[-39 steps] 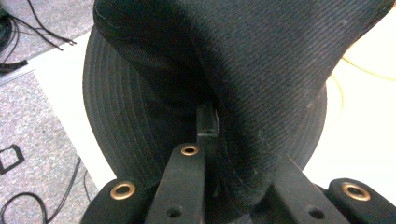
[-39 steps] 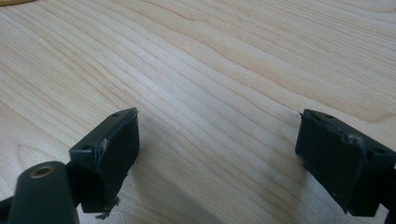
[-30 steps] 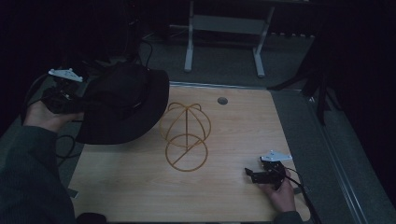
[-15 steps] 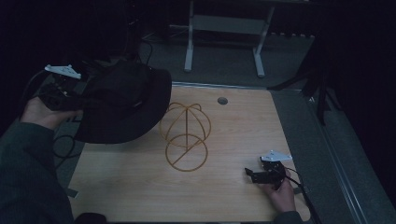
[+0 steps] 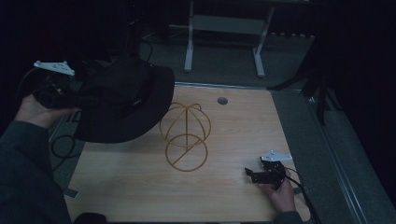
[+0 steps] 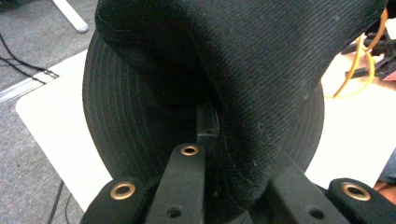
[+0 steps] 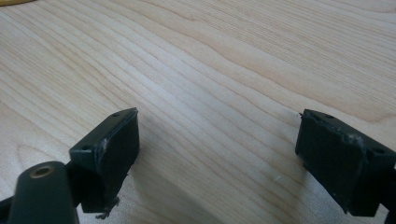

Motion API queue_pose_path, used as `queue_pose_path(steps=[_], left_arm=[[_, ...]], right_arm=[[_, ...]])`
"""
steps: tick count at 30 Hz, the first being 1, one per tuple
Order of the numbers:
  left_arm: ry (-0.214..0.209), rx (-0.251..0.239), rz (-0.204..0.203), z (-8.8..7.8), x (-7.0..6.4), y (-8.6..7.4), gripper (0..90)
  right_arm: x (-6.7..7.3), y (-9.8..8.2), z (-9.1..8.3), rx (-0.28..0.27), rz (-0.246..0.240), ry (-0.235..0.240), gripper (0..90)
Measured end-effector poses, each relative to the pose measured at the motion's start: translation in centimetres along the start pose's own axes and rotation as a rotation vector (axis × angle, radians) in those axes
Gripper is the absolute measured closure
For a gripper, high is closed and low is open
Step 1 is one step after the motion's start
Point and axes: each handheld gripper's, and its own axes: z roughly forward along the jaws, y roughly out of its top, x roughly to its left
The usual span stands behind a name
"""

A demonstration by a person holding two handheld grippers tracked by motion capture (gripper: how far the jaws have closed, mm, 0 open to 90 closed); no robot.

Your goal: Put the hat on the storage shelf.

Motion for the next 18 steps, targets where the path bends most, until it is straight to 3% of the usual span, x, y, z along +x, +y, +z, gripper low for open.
queue_pose_path(steps=[9,18], left_arm=[[-0.048,-0.033,0.024,-0.5,-0.4,0.4,88.1],[-0.077,-0.026,0.057,-0.3,-1.0,1.2,88.1]], right_arm=[[0.0,0.0,0.0,0.0,0.0,0.0,13.5],[0.0,0.0,0.0,0.0,0.0,0.0,13.5]])
